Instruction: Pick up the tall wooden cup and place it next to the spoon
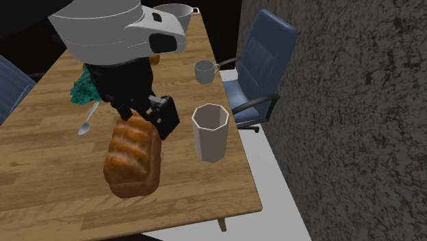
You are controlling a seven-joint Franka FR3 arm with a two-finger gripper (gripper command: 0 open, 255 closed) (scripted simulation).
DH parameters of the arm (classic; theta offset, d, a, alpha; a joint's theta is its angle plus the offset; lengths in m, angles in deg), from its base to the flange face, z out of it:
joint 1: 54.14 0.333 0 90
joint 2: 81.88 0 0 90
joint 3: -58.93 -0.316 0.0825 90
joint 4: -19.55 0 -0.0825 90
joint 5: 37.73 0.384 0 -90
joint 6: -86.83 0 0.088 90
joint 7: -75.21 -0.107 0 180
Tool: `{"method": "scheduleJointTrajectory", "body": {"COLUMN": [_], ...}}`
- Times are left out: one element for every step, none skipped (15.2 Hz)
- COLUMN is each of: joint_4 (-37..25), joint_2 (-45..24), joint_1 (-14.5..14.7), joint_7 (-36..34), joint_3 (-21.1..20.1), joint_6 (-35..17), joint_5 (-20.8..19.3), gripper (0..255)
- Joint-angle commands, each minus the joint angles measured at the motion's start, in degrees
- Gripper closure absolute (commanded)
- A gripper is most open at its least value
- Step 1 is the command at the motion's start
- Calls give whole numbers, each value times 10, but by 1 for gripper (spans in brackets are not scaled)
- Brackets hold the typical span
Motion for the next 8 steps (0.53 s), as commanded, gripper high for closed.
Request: {"method": "scheduleJointTrajectory", "body": {"joint_4": [-16, -26, -37, -48, -61, -73, -87, -101], "joint_2": [-38, -57, -77, -97, -118, -138, -159, -180], "joint_1": [-2, -4, -5, -6, -8, -9, -11, -13], "joint_7": [15, 24, 32, 40, 48, 57, 65, 73], "joint_3": [12, 18, 23, 29, 35, 40, 45, 50], "joint_6": [-19, -28, -36, -43, -50, -57, -63, -68], "joint_5": [-4, -5, -6, -6, -5, -4, -3, -1], "gripper": [0, 0, 0, 0, 0, 0, 0, 0]}}
